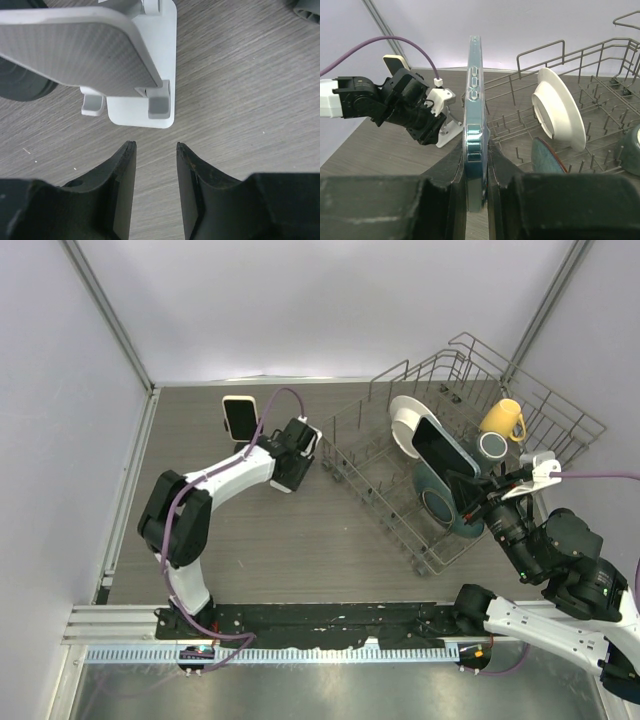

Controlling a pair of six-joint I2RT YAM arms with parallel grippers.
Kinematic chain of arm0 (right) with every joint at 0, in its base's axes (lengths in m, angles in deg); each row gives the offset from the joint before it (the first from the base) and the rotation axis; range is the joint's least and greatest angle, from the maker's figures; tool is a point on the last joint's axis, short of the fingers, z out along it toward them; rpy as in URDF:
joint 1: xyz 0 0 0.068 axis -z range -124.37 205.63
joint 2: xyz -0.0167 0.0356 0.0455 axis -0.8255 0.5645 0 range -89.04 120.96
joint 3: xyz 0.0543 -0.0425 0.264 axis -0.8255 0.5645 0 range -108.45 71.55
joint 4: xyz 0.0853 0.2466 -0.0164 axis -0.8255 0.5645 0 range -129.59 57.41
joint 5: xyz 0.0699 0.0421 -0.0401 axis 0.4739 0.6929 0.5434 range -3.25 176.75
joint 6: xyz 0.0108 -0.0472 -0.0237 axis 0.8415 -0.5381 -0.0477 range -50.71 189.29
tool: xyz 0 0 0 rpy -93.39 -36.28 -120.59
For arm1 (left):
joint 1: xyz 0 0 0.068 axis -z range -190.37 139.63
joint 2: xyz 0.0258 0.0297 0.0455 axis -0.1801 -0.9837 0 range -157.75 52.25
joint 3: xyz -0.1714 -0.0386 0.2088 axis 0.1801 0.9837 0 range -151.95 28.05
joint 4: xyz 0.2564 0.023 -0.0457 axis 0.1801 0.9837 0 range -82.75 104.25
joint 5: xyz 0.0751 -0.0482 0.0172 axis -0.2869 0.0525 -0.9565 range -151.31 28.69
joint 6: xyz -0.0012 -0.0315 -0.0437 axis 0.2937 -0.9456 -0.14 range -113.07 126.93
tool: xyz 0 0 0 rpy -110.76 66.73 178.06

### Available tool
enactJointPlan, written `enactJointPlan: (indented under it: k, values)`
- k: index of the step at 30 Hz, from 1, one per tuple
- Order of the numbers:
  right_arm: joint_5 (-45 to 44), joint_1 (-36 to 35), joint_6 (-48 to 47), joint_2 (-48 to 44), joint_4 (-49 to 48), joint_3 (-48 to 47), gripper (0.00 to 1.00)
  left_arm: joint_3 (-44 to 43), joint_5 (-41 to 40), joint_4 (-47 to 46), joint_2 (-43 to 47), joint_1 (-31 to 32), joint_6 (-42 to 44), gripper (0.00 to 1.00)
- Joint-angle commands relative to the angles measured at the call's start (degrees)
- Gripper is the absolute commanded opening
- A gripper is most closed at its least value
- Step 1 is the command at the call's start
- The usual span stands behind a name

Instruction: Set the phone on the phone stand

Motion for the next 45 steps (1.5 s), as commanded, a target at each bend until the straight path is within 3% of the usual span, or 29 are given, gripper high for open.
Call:
enactJointPlan:
  k: [1,11,18,24,32,45]
  values:
    - [0.76,0.03,0.31,0.36,-5.83,-1.31,0.00,-2.14,-2.54,-1.69,-1.70,-0.15,0.58,0.40]
    - [0.67,0.03,0.57,0.63,-6.10,-1.13,0.00,-3.99,-6.75,-4.42,-4.24,-0.59,-5.39,0.26]
    - [0.41,0.03,0.66,0.45,-5.66,-1.13,0.00,-5.40,-6.06,-4.59,-5.92,-0.68,-7.85,0.25]
    - [0.32,0.03,0.49,0.71,-5.65,-1.13,0.00,-6.62,-6.58,-4.95,-6.71,-1.12,-11.45,0.16]
    - [0.15,0.03,0.40,0.89,-5.39,-1.48,0.00,-10.05,-5.97,-4.15,-9.08,-3.49,-16.29,0.17]
    - [0.50,0.03,-0.13,2.73,-4.95,-2.18,0.00,-15.77,-4.39,-3.72,-11.89,-4.29,-16.38,0.21]
